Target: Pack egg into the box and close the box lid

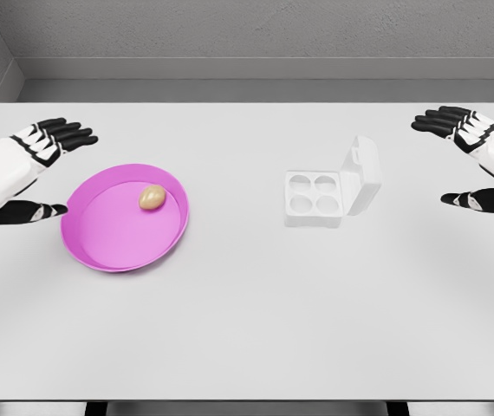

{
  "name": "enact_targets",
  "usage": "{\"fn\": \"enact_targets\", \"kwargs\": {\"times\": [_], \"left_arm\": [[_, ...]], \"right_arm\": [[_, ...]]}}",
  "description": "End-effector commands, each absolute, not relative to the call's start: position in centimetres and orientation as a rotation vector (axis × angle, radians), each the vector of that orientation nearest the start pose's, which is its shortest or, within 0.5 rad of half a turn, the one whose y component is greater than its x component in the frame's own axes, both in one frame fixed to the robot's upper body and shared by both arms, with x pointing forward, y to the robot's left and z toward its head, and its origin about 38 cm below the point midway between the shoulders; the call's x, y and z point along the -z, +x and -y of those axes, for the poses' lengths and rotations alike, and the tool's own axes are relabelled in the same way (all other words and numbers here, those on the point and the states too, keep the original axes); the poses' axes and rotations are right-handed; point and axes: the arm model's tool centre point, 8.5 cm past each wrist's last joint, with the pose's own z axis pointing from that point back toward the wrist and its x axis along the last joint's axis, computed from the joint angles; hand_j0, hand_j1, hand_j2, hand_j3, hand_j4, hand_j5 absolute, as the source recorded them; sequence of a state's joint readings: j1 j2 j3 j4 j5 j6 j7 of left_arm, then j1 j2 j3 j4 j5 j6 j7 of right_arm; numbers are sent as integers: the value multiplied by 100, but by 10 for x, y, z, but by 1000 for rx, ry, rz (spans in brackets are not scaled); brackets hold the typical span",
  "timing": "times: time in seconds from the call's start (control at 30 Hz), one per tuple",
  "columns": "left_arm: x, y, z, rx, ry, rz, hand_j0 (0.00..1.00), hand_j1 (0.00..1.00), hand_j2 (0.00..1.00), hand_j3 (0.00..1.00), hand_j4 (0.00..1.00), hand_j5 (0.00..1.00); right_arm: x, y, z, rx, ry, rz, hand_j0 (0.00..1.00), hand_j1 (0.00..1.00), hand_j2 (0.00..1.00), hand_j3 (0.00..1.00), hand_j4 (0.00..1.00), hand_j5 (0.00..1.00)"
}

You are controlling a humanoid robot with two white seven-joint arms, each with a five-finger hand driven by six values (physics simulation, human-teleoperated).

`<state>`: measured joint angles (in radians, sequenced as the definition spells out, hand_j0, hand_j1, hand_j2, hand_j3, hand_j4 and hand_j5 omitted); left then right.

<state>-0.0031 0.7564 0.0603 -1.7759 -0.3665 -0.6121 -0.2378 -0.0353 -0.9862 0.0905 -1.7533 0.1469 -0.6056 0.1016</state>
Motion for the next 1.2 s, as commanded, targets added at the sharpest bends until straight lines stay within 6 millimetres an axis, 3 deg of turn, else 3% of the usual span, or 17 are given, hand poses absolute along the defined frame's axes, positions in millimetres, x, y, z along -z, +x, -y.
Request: {"fn": "enact_targets", "kwargs": {"times": [0.0,0.13,0.2,0.23,0.27,0.37,0.53,0.63,0.7,0.83,0.93,1.17], "left_arm": [[-233,336,-352,1546,600,1884,100,100,100,100,100,100],[-232,337,-354,1539,605,1878,100,100,100,100,100,100],[-218,336,-349,1708,519,1704,100,100,100,100,100,100],[-218,337,-344,1830,466,1593,100,100,100,100,100,100],[-230,345,-332,1873,472,1623,100,100,100,100,100,100],[-235,357,-300,1981,433,1646,100,100,100,100,100,100],[-240,362,-283,2022,392,1678,100,100,100,100,100,100],[-257,363,-274,1907,220,1803,100,100,100,100,100,100],[-247,368,-264,1864,171,1750,100,100,100,100,100,100],[-241,383,-272,1636,126,1625,100,100,100,100,100,100],[-238,401,-258,1676,124,1536,100,100,100,100,100,100],[-232,396,-279,1792,182,1385,100,100,100,100,100,100]], "right_arm": [[-259,339,369,-1502,-479,1924,100,100,100,100,100,100],[-259,339,369,-1508,-481,1921,100,100,100,100,100,100],[-265,339,372,-1539,-499,1903,100,100,100,100,100,100],[-270,339,376,-1572,-512,1881,100,100,100,100,100,100],[-268,339,377,-1589,-506,1859,100,100,100,100,100,100],[-261,339,373,-1629,-515,1835,100,100,100,100,100,100],[-260,344,376,-1600,-549,1812,100,100,100,100,100,100],[-254,351,382,-1574,-609,1756,100,100,100,100,100,100],[-253,354,379,-1598,-604,1738,100,100,100,100,100,100],[-241,376,367,-1593,-561,1720,100,100,100,100,100,100],[-236,381,372,-1592,-572,1695,100,100,100,100,100,100],[-228,390,384,-1619,-560,1593,100,100,100,100,100,100]]}}
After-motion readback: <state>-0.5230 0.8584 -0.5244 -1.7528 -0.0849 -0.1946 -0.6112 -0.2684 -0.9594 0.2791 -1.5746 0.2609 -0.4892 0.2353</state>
